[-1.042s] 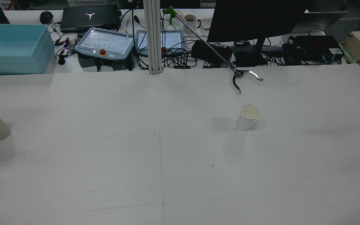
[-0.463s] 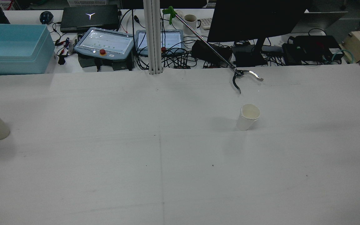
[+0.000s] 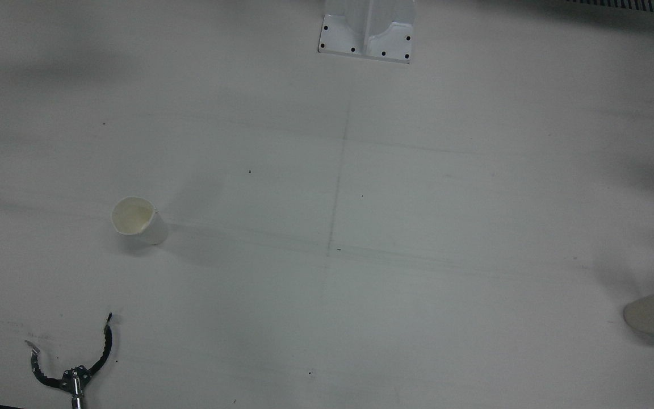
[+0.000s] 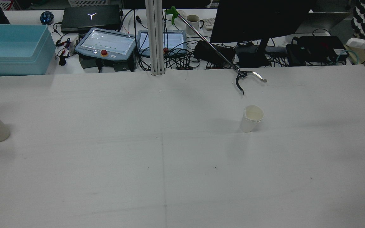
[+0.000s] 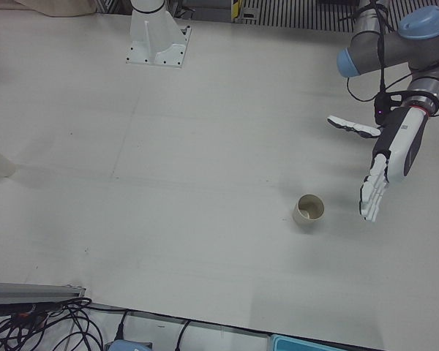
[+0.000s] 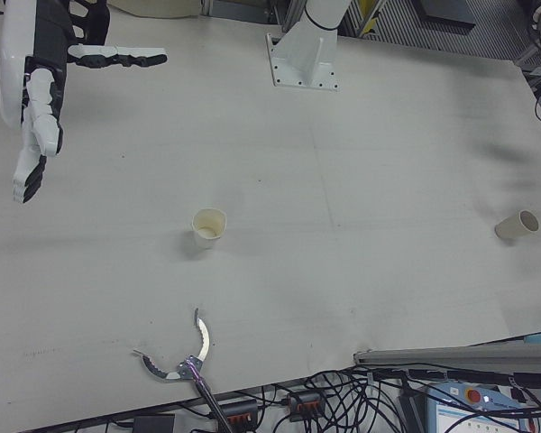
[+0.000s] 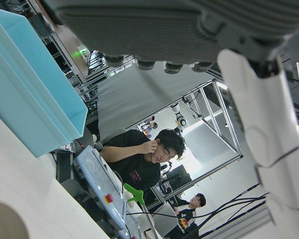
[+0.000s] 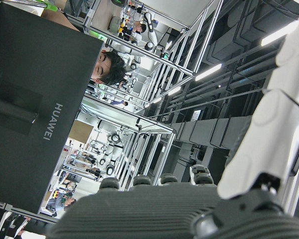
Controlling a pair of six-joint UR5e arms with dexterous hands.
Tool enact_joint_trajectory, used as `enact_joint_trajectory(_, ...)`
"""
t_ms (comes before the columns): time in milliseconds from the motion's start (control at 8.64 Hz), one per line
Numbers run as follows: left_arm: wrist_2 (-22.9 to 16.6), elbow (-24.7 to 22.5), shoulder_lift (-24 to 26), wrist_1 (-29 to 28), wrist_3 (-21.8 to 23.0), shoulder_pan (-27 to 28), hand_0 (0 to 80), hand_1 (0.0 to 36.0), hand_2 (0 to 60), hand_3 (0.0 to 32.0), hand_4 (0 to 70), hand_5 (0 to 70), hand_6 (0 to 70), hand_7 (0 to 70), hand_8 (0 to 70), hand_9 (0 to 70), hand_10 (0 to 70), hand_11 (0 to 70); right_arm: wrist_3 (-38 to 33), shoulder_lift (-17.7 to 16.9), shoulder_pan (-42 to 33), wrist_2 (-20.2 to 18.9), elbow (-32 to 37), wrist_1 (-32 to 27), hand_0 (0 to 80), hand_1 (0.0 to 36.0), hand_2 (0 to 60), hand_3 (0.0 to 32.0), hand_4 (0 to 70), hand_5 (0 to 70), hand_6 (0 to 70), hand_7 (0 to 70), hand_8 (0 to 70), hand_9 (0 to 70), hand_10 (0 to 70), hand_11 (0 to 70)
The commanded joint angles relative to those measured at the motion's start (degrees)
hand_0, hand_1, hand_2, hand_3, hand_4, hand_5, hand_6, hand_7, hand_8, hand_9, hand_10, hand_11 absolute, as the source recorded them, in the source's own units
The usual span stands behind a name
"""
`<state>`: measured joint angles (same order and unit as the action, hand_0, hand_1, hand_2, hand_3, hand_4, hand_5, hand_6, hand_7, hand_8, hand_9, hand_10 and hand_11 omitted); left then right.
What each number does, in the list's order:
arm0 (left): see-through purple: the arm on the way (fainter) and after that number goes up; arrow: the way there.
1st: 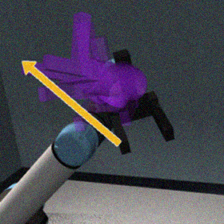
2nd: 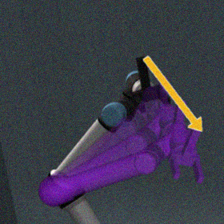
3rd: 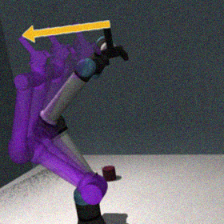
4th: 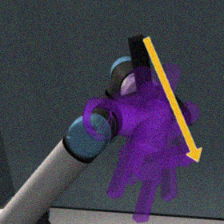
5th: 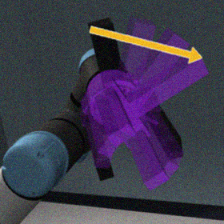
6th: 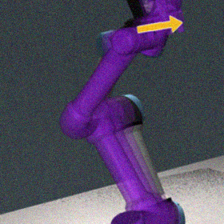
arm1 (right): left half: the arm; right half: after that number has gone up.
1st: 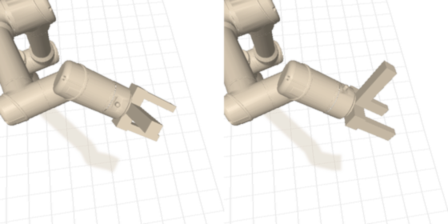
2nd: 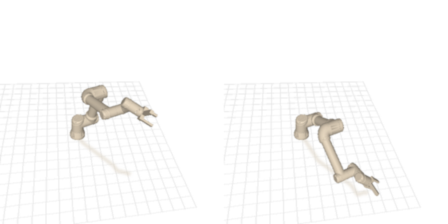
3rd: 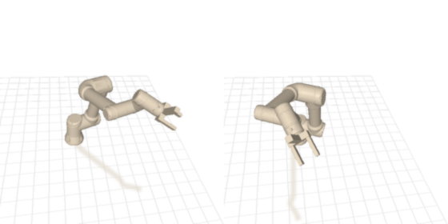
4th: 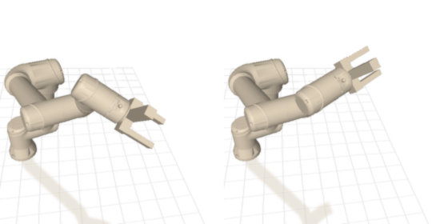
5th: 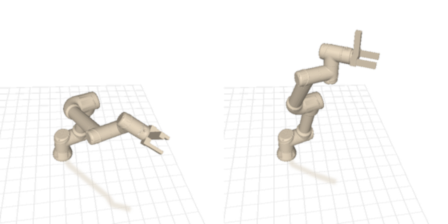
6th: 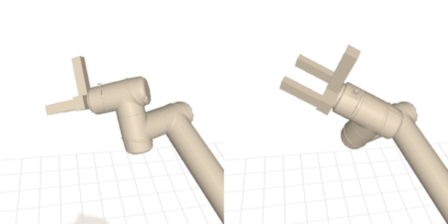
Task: Pour water
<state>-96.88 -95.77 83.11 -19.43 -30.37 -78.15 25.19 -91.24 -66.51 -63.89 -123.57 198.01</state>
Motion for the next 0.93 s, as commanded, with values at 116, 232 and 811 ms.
enact_joint_trajectory(116, 6.0, 13.4, -0.1, -11.1, -0.1, 4.2, 47.2, 14.9, 3.4, 5.2, 0.0, 3.6, 0.0, 3.2, 0.0, 0.0, 0.0, 0.0, 0.1, 0.2, 4.5, 0.1, -0.7, 0.3, 46.9, 15.2, 6.4, 7.0, 0.0, 9.9, 0.0, 0.0, 0.0, 0.0, 0.0, 0.0)
enact_joint_trajectory(232, 9.3, 13.9, 0.0, -11.7, -1.4, 8.0, 47.0, 14.8, 3.4, 5.6, 0.0, 3.2, 0.0, 2.8, 0.0, 0.0, 0.0, 0.0, 0.2, 0.1, 4.5, -0.1, -0.8, 0.3, 46.9, 15.2, 6.6, 7.8, 0.0, 10.1, 0.0, 0.0, 0.0, 0.0, 0.0, 0.0)
enact_joint_trajectory(811, 13.0, 21.5, 5.5, -14.0, -2.6, 13.8, 47.2, 15.6, 4.6, 4.6, 0.0, 4.9, 0.0, 3.3, 0.0, 0.0, 0.0, 1.2, -0.1, -1.4, 4.9, -0.4, 3.2, 0.1, 47.2, 15.7, 6.4, 6.2, 0.0, 6.8, 0.0, 0.0, 0.0, 0.0, 0.0, 0.0)
